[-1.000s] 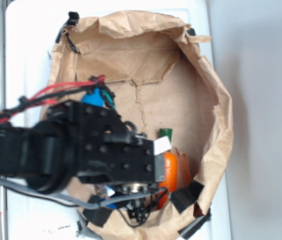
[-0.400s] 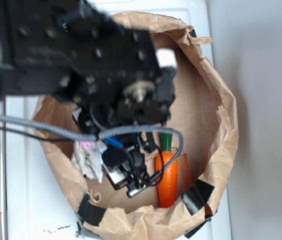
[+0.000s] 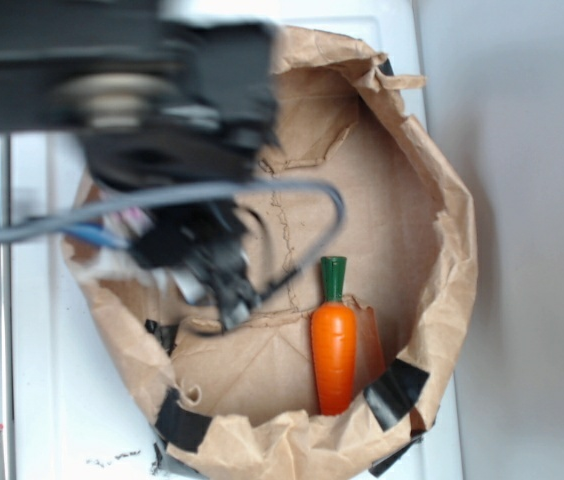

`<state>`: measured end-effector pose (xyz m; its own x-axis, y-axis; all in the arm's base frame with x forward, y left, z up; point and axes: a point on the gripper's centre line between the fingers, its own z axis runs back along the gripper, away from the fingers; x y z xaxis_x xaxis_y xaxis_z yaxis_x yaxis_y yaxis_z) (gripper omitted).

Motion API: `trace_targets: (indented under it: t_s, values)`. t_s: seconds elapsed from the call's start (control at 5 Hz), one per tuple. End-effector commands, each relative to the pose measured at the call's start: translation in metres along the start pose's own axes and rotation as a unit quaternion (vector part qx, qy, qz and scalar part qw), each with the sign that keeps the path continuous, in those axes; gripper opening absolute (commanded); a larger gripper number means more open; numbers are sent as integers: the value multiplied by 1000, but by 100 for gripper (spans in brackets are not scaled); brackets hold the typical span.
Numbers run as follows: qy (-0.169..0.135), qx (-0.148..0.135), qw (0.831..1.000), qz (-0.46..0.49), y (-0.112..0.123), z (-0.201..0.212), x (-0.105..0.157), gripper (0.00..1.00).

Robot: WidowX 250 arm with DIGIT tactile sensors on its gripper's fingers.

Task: Grab the white paper.

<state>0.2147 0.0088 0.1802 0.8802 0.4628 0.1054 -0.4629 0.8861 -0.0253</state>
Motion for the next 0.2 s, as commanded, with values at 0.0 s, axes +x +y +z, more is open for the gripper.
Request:
trace_targets:
  t_s: [0.0]
  values:
    - [-66,19,998,-13,13,23,3,5]
